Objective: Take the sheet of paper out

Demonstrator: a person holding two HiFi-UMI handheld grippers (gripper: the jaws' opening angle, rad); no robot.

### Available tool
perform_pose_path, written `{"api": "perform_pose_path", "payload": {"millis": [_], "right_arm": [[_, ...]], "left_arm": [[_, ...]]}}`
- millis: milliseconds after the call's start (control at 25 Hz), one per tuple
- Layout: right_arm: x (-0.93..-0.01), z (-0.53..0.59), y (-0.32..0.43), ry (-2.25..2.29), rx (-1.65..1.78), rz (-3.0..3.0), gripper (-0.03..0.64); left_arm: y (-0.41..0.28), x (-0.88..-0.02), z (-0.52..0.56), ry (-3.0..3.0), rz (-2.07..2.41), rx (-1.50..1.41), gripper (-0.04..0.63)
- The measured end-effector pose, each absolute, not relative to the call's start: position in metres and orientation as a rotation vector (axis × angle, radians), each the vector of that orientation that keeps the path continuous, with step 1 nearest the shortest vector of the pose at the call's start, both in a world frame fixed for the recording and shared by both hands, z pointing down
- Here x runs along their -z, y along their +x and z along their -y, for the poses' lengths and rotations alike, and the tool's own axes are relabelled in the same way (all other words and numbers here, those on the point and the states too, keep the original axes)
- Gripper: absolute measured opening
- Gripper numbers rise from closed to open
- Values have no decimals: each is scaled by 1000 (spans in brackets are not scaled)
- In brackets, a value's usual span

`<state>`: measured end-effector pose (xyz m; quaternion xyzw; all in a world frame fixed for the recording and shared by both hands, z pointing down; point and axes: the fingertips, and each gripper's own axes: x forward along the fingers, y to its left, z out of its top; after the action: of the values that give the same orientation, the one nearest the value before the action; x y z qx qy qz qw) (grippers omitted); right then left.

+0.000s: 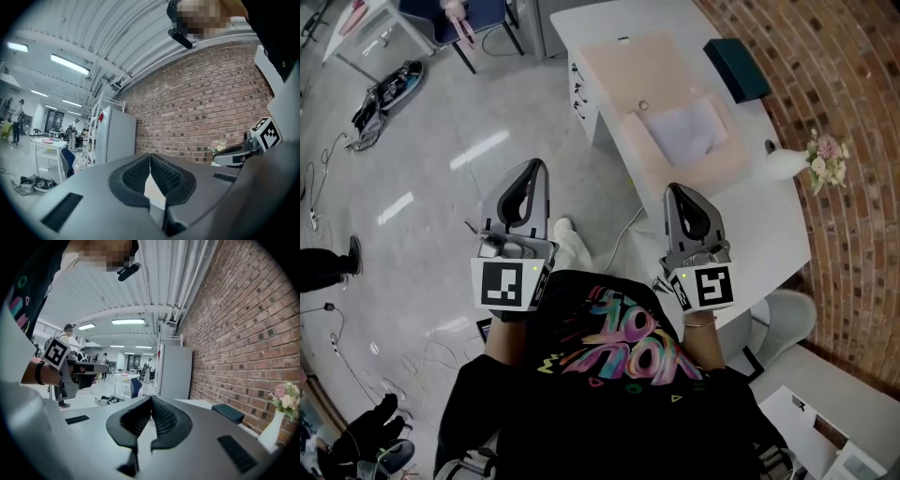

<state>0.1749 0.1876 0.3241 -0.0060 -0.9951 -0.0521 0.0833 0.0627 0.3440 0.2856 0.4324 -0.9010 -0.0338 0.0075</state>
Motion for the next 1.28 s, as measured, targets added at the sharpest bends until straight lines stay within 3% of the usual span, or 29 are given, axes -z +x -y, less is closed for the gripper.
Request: {"api": "perform_pose_path", "payload": {"millis": [320, 640, 1280], "right_arm": [[-329, -185, 74, 127, 130, 2959, 20], [-352, -187, 36, 173, 38, 2913, 20], [-370, -22, -8, 517, -105, 2872, 20]], "left_arm": [[-55, -288, -355, 1403, 2779, 101, 26], [-98, -303, -340, 1474, 2698, 75, 26], [-183, -308, -154, 1719, 2518, 10, 26]]}}
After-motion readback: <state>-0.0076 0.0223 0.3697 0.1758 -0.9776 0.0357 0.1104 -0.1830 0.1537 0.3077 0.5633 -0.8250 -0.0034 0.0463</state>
